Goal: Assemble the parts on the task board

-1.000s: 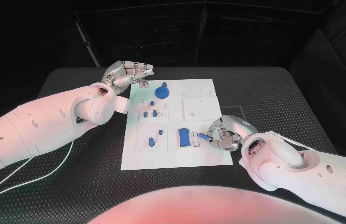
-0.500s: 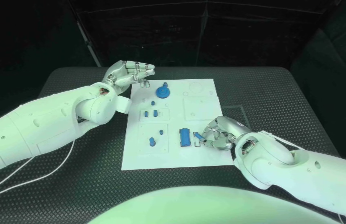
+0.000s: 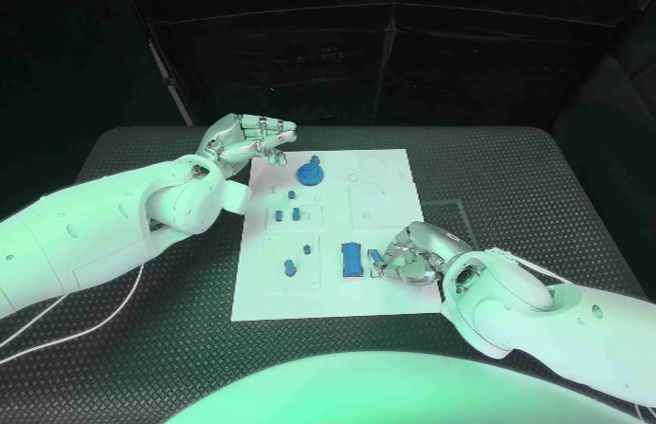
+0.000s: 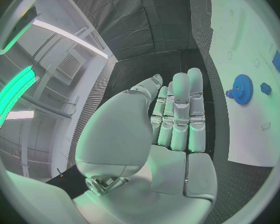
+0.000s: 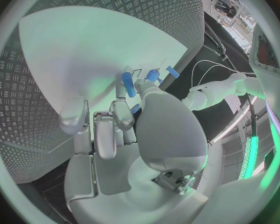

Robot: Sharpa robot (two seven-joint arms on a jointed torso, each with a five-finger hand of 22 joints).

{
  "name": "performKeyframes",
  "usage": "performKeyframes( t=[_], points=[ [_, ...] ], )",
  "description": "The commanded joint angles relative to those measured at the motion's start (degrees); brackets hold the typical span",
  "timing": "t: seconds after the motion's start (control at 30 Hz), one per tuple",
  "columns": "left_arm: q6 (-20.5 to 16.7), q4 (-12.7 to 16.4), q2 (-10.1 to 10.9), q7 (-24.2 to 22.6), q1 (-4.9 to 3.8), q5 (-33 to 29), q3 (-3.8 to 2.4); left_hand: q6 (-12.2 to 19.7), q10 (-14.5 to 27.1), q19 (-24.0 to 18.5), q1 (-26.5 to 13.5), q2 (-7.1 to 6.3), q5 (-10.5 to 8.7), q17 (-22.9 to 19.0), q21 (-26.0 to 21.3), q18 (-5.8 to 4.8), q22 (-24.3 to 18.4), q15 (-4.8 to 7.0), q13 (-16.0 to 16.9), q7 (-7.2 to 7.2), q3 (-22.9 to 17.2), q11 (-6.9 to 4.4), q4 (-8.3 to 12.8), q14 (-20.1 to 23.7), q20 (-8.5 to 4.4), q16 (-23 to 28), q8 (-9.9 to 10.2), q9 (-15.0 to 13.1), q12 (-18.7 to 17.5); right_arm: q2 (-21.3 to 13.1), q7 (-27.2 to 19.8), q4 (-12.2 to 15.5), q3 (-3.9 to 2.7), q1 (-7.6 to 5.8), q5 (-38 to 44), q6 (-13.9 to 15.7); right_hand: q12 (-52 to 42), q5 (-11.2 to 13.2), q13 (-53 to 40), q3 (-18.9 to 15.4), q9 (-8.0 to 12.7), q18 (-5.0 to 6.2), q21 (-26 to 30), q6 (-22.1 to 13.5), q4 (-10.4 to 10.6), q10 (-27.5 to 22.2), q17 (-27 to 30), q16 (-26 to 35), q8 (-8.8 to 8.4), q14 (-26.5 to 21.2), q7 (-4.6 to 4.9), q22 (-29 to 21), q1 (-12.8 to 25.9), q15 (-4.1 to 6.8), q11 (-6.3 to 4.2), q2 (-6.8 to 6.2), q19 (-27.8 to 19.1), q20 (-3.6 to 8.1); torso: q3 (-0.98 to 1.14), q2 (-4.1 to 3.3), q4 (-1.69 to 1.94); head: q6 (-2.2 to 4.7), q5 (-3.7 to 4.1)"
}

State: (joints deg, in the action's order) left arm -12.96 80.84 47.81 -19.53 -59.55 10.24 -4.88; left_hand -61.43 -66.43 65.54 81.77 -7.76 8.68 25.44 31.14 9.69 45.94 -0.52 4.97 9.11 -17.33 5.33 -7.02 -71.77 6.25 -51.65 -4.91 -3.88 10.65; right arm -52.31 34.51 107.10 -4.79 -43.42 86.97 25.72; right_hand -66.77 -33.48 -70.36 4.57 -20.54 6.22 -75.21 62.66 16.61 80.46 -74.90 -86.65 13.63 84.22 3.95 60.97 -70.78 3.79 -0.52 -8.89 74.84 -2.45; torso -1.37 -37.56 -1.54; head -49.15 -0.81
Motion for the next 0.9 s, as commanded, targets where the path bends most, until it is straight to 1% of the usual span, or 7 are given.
performKeyframes(
  t=[0.03,0.17,0.3,0.37,0.47,0.53,0.9],
  points=[
    [0.7,0.1,0.0,-0.1,-0.08,-0.2,-0.05,0.2,0.3,0.1,0.2,0.35,-0.20,-0.1,-0.3,0.76,-0.1,-0.10,-0.1,0.28,0.3,-0.02,0.1,0.3,0.31,0.4,0.4,0.0,0.2,0.1,0.2,0.1,0.00,-0.06,-0.2,-0.7,-0.2,1.0,-0.1,-1.4,-0.1,-0.59,0.0,0.5,0.0,0.5,-8.7,-0.4,-0.27,4.5,-0.04,0.1,1.6,0.29,0.02,0.07,0.3,0.07,0.01,0.01,-0.06,-0.01,-0.03],
    [0.7,0.1,0.0,0.0,-0.08,-0.2,-0.05,0.2,0.3,0.1,0.2,0.35,-0.20,-0.1,-0.3,0.76,-0.1,-0.10,-0.1,0.28,0.3,-0.02,0.1,0.3,0.31,0.4,0.4,0.0,0.2,0.2,0.2,0.1,-0.01,-0.06,-0.2,-0.6,-0.3,1.8,-0.2,-2.2,-0.2,-0.59,-0.1,0.6,0.0,0.6,-8.8,-0.4,-0.30,4.5,-0.10,0.1,2.1,0.35,-0.03,0.32,0.4,0.11,0.02,-0.02,-0.04,0.25,-0.19],
    [0.8,0.1,0.0,0.1,-0.08,-0.2,-0.05,0.2,0.3,0.1,0.2,0.35,-0.20,-0.1,-0.3,0.76,-0.1,-0.10,-0.1,0.28,0.3,-0.02,0.1,0.3,0.31,0.4,0.4,0.0,0.2,0.3,0.2,0.2,-0.01,-0.06,-0.2,-0.4,-0.3,2.2,-0.2,-2.9,-0.3,-0.58,0.0,0.6,0.0,0.5,-8.7,-0.4,-0.32,4.5,-0.14,0.1,2.6,0.37,-0.06,0.52,0.3,0.14,0.00,-0.05,0.03,0.23,-0.37],
    [0.9,0.1,0.0,0.1,-0.08,-0.2,-0.05,0.2,0.3,0.1,0.1,0.37,-0.21,-0.1,-0.3,0.76,-0.1,-0.11,-0.1,0.30,0.3,0.00,0.1,0.3,0.31,0.4,0.4,0.0,0.2,0.3,0.2,0.2,-0.01,-0.07,-0.2,-0.3,-0.3,3.8,-0.2,-4.0,-0.4,-0.59,0.0,0.7,0.0,0.5,-8.7,-0.4,-0.35,4.5,-0.18,0.1,3.9,0.37,-0.07,0.89,0.3,0.14,-0.03,-0.04,0.00,0.21,-0.38],
    [0.9,0.1,0.0,0.2,-0.08,-0.2,-0.05,0.2,0.3,0.1,0.1,0.37,-0.21,-0.1,-0.3,0.76,-0.1,-0.11,-0.1,0.30,0.3,0.00,0.1,0.3,0.31,0.4,0.4,0.0,0.2,0.4,0.2,0.3,-0.01,-0.07,-0.2,0.1,-0.3,8.3,-0.3,-6.4,-0.7,-0.58,0.1,0.7,0.1,0.5,-8.6,-0.3,-0.41,4.5,-0.27,0.1,5.9,0.41,-0.10,1.71,0.3,0.18,-0.01,0.00,-0.03,0.11,-0.43],
    [0.9,0.1,0.0,0.2,-0.08,-0.2,-0.05,0.2,0.3,0.1,0.1,0.37,-0.21,-0.1,-0.3,0.76,-0.1,-0.11,-0.1,0.30,0.3,0.00,0.1,0.3,0.31,0.4,0.4,0.0,0.2,0.4,0.3,0.3,-0.01,-0.07,-0.2,0.3,-0.3,9.6,-0.3,-7.4,-0.8,-0.58,0.1,0.7,0.1,0.5,-8.7,-0.3,-0.42,4.5,-0.28,0.1,6.4,0.42,-0.11,2.07,0.3,0.19,0.01,-0.02,-0.02,0.14,-0.38],
    [1.0,0.1,0.1,0.3,-0.08,-0.2,-0.05,0.2,0.3,0.1,0.1,0.37,-0.21,-0.1,-0.3,0.76,-0.1,-0.11,-0.1,0.30,0.3,0.00,0.1,0.3,0.31,0.4,0.4,0.0,0.2,0.5,0.1,0.6,-0.01,-0.07,-0.2,1.3,-0.5,11.0,-0.6,-9.0,-1.2,-0.59,0.0,1.1,0.2,0.7,-8.9,-0.4,-0.18,4.6,-0.44,0.2,7.3,0.51,-0.24,3.08,0.4,0.24,0.04,-0.04,-0.02,0.08,-0.24]
  ],
)
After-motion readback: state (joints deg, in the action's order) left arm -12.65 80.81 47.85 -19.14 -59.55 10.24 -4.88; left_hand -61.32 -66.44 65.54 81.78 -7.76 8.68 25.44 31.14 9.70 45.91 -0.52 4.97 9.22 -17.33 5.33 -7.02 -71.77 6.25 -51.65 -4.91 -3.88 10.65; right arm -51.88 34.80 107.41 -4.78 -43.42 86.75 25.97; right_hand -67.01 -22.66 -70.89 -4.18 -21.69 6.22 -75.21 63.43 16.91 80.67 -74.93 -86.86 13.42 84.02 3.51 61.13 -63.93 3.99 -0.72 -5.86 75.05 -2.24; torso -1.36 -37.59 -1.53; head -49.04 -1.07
